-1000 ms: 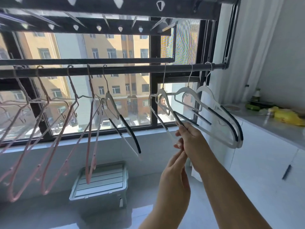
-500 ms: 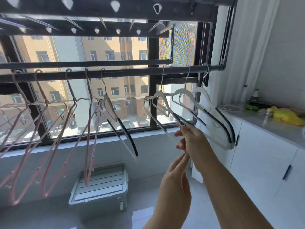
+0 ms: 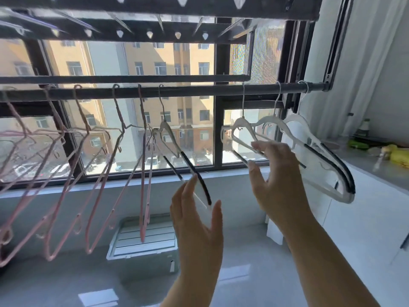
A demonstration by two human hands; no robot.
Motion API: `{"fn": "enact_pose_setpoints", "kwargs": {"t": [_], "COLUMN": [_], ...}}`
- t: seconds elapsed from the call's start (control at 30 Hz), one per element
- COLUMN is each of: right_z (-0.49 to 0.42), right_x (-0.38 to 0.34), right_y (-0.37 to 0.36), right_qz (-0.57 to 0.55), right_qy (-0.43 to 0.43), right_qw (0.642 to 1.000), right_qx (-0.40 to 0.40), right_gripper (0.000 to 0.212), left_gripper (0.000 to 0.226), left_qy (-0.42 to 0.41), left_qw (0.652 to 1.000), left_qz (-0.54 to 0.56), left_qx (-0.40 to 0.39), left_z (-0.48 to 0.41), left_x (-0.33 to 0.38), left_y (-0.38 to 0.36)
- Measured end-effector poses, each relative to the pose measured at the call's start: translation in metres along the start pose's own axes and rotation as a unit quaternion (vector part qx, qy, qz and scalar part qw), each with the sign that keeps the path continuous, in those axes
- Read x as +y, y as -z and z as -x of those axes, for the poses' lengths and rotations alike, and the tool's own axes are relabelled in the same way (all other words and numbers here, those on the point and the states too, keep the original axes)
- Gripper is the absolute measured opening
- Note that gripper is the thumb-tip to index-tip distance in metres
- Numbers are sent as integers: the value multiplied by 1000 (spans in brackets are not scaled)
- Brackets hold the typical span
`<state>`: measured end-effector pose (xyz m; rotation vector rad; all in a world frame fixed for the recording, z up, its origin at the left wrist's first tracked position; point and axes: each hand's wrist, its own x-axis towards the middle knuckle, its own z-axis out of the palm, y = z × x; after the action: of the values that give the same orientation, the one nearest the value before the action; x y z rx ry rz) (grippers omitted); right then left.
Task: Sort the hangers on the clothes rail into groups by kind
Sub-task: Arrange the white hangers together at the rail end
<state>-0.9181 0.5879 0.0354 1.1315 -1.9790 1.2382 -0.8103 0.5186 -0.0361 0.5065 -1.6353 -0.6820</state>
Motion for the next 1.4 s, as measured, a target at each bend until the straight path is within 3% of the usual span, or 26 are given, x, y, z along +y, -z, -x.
{"fn": "enact_pose_setpoints", "kwargs": {"t": [0.07, 0.13, 0.23, 0.37, 0.7, 1.0, 1.4], "right_z": [2, 2, 0, 2, 3, 2, 4], "right_x": [-22, -41, -58, -59, -37, -27, -24], "right_y": [-11, -30, -60, -74, -47, -36, -38], "right_qz": [-132, -181, -239, -280, -301, -282, -187], "right_qy": [-38, -86, -161, -205, -257, -259, -236], "right_qw": [983, 946, 901, 902, 901, 905, 931], "right_qx": [-124, -253, -326, -258, -180, -184, -205], "right_gripper": [33, 41, 38, 15, 25, 18, 27], "left_gripper": [58, 61, 50, 41, 41, 40, 47], "left_qy": [45, 76, 79, 64, 27, 33, 35], "left_qw": [999, 996, 994, 991, 983, 977, 970], "left_qz": [-7, -10, -16, -2, 63, 96, 60], "left_qx": [-25, -50, -73, -116, -168, -189, -234], "left_z": [0, 1, 1, -1, 0, 5, 12], "left_x": [-5, -8, -10, -13, 2, 6, 2], "left_y": [3, 6, 7, 12, -4, -15, -2]}}
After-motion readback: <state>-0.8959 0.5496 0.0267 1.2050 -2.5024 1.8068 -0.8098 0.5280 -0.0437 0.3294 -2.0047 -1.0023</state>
